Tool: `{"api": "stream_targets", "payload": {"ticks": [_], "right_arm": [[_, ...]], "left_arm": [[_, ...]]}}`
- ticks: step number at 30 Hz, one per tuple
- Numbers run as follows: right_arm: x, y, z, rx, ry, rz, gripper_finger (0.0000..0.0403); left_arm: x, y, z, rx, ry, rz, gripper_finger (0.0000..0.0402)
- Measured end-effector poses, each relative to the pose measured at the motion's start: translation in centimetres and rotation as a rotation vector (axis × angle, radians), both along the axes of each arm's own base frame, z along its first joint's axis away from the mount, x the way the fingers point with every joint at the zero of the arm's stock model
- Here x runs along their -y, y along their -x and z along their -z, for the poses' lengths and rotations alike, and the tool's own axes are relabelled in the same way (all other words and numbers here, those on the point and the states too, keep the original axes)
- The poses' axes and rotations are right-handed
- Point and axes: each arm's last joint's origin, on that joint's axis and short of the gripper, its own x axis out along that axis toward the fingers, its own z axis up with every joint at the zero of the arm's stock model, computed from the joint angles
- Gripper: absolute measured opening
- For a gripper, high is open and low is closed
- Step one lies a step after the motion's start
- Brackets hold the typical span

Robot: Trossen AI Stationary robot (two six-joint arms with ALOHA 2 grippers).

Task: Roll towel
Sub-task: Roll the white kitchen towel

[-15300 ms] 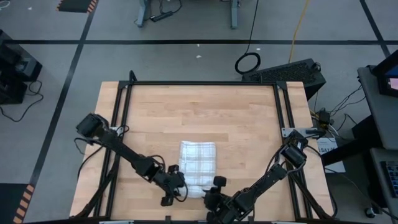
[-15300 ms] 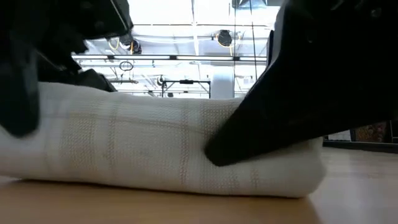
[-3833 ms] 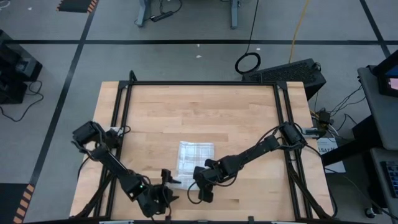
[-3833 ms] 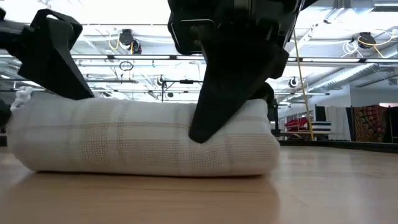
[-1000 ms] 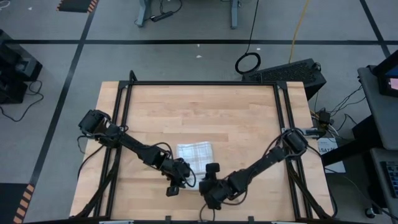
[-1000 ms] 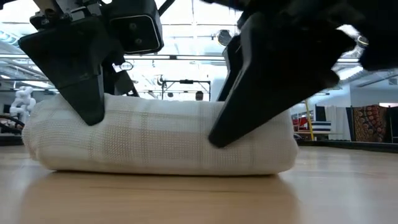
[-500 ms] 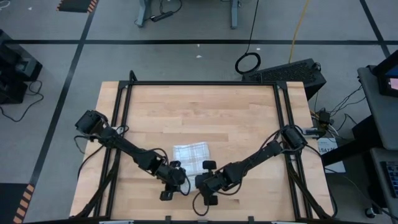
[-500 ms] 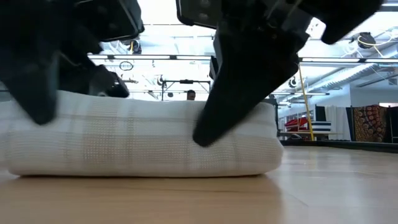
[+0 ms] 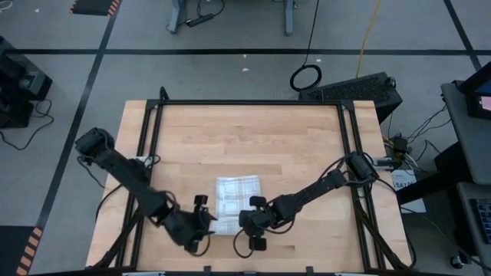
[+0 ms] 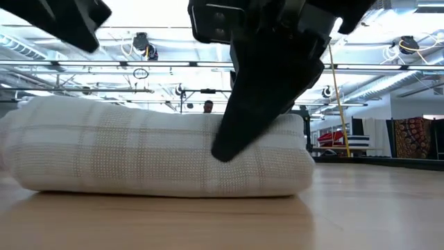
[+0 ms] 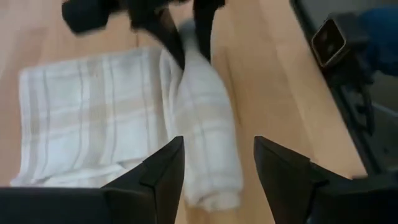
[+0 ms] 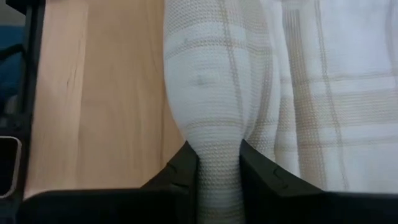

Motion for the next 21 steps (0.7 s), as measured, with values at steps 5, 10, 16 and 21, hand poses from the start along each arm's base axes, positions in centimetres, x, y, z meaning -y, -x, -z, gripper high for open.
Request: {"api": "stream_targets", "payload": {"ticks": [5,10,16,21], "right_arm": [[0.4,-0.2,0.0,-0.018,-0.038,0.009,0.0067],[0.9,-0.4,0.1,-0.028,-0.057,0.007,0.0067],[2.4,-1.0,0.1,-0.057,-0.124,0.014,0.0066],[3.5,-1.4,0.1,-0.075,-0.171,0.018,0.0065]], "left_arm": [[2.0,0.9,1.8,0.017,-0.056,-0.054,0.0196],[4.0,1.3,3.6,0.11,-0.166,-0.054,0.0196],[5.4,1.4,5.8,0.131,-0.258,0.0,0.0196],[5.2,1.0,7.0,0.109,-0.311,0.007,0.0217]]}}
